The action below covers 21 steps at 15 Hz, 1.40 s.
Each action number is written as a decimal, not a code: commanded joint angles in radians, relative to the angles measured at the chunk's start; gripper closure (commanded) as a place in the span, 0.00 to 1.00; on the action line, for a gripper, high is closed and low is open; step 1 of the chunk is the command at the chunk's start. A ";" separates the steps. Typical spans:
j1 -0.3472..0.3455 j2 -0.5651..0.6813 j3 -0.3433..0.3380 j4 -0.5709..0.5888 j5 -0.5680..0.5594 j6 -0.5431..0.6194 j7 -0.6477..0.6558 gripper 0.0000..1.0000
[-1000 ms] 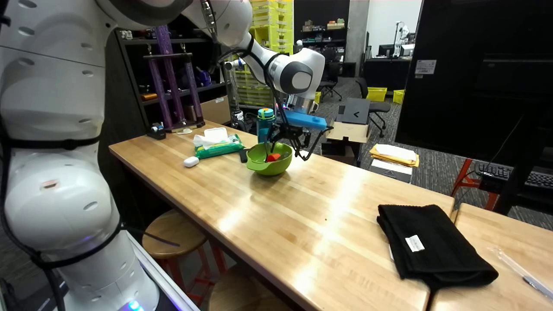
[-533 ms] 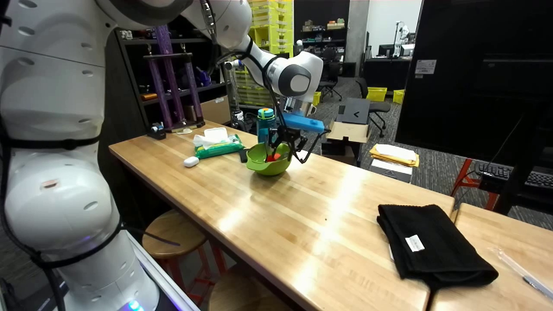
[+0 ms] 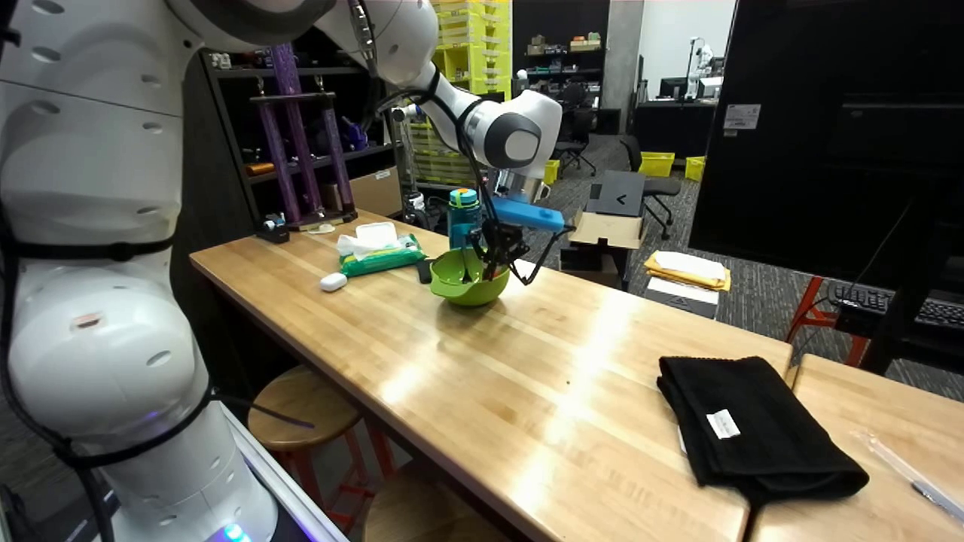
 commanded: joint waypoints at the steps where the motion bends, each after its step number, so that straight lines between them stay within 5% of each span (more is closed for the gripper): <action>1: 0.012 -0.039 0.004 -0.029 0.002 0.014 0.009 0.99; 12: 0.076 -0.060 0.026 -0.032 -0.055 0.047 0.038 0.99; 21: 0.116 -0.085 0.019 -0.051 -0.236 0.123 0.112 0.99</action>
